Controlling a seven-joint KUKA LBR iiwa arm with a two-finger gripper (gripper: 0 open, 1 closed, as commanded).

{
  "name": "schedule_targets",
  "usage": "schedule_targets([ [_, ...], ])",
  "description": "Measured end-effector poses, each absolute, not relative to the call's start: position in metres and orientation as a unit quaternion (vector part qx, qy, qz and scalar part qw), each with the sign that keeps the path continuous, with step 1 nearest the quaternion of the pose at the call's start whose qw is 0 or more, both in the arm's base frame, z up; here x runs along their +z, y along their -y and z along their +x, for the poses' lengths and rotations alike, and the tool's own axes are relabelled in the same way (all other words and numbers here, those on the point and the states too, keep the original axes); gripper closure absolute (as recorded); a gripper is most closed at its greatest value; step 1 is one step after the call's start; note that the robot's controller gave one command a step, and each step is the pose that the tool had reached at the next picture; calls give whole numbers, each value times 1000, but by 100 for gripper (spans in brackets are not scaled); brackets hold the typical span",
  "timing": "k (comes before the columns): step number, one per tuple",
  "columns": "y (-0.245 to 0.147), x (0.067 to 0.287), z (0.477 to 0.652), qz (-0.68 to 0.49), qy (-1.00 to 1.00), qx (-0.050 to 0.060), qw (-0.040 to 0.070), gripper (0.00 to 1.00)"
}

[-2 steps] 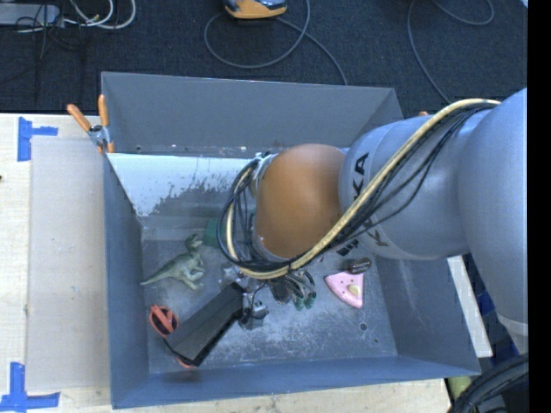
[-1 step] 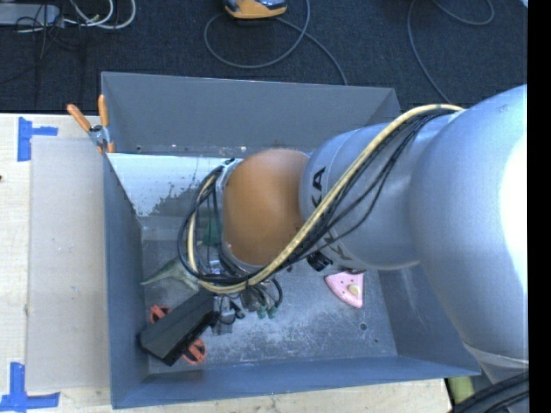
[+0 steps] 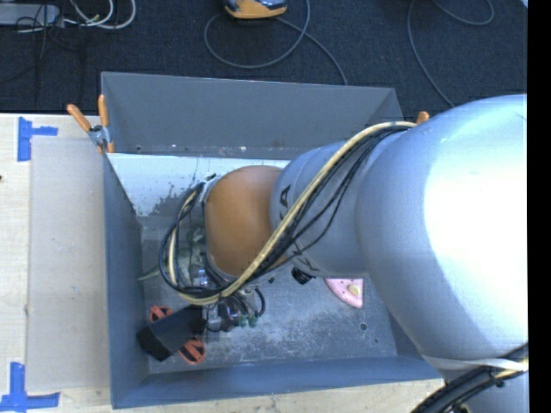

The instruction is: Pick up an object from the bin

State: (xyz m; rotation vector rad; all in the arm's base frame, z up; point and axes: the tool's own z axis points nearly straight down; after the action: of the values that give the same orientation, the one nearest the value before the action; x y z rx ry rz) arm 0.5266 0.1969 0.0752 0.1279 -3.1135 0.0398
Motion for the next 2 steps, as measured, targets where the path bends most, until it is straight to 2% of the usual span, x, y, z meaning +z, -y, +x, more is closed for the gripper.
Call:
schedule_targets([
  [1,-197,61,527,28,999,19,14,100],
  [2,-197,62,526,26,999,19,14,100],
])
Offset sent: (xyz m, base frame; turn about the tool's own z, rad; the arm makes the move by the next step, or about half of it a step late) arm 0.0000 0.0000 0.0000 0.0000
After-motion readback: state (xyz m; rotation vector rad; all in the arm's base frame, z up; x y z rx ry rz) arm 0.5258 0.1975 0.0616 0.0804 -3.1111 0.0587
